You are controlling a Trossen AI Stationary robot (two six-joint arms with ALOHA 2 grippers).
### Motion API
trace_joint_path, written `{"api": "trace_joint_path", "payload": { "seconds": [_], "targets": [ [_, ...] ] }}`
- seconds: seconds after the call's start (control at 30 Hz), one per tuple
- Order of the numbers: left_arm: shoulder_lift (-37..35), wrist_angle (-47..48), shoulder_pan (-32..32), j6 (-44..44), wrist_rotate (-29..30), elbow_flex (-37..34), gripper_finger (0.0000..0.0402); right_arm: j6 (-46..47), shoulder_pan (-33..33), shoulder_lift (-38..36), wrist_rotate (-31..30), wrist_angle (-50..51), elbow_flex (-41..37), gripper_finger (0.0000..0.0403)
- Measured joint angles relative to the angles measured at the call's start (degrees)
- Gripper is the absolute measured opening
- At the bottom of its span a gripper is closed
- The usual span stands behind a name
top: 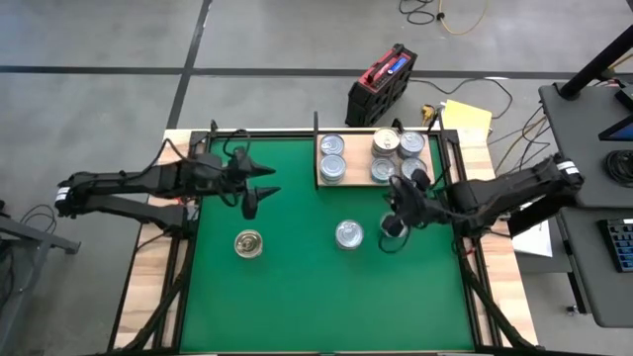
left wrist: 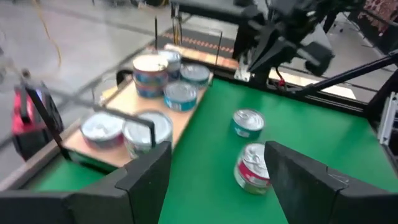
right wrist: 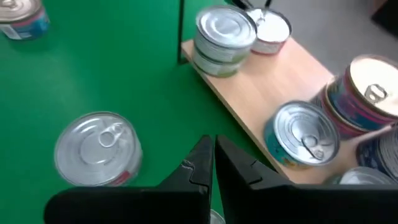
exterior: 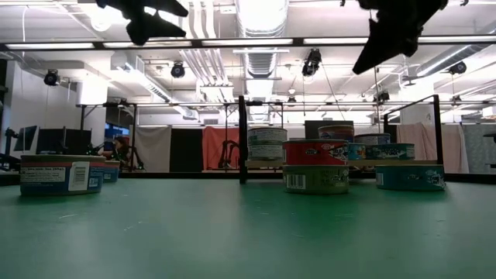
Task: Stack canned seafood by type on shelf
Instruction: Stack the green/blue tuna can on top of the green/blue tuna can on the shelf
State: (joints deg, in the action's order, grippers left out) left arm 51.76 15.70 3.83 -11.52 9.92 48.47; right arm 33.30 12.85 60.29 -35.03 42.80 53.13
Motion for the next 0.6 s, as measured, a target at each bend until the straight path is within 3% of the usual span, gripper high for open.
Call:
{"api": "trace_joint_path", "payload": {
  "seconds": [0.13,0.6],
  "targets": [
    [2.4,2.1,-1.5,-5.1,0.0,0.0,0.0242,1.4,5.5,1.5,-4.0,-0.3,-0.2,0.0009],
    [10.0,5.5,-8.6,-14.9,0.0,0.2,0.0242,2.9,15.3,4.6,-2.0,-7.0,-3.8,0.0009]
  ]
}}
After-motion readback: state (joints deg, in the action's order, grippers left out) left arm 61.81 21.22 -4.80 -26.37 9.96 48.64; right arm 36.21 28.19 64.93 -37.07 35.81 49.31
